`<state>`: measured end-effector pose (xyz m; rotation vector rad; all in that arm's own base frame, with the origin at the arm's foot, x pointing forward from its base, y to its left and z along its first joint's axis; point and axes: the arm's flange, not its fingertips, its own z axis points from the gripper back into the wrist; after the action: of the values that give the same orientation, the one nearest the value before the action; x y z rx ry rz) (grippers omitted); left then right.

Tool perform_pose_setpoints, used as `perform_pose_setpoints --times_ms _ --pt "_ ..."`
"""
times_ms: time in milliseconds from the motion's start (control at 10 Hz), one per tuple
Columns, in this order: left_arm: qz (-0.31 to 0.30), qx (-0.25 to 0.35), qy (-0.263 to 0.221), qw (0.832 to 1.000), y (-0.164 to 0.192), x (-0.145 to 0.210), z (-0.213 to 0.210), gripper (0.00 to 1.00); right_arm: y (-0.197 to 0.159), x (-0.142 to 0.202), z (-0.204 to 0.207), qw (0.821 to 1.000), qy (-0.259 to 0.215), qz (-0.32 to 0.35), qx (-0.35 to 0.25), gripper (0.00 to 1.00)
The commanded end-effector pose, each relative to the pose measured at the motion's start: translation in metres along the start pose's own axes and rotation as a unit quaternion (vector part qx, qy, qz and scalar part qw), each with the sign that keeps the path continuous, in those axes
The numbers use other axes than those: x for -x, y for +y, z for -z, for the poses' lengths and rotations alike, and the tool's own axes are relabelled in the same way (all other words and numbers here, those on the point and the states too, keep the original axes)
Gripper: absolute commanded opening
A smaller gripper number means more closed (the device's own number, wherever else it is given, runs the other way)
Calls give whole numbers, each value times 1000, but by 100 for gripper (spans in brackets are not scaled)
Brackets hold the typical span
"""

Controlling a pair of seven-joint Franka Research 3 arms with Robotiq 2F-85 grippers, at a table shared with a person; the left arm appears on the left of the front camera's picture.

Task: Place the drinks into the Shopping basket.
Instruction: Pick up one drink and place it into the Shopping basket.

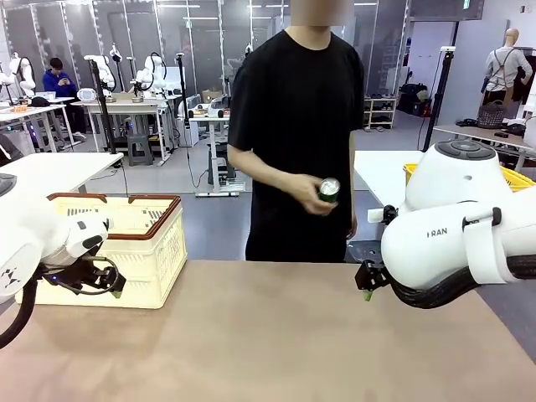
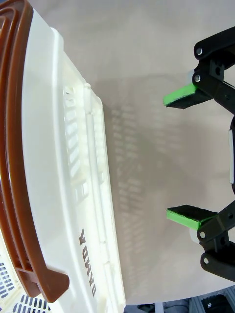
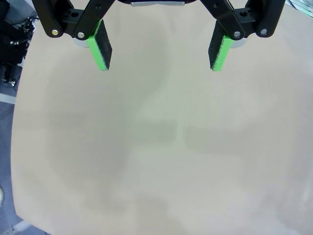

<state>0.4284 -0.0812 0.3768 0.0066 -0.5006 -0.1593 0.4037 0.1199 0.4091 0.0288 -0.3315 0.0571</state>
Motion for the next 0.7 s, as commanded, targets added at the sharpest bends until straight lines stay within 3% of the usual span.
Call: perform_pose_setpoints --times_ms 0,600 --pt "0 -1 1 1000 -1 0 -2 100 0 0 0 1000 -5 -4 2 100" --pt "0 -1 1 1000 -1 0 -2 100 0 0 0 1000 -5 -4 2 100"
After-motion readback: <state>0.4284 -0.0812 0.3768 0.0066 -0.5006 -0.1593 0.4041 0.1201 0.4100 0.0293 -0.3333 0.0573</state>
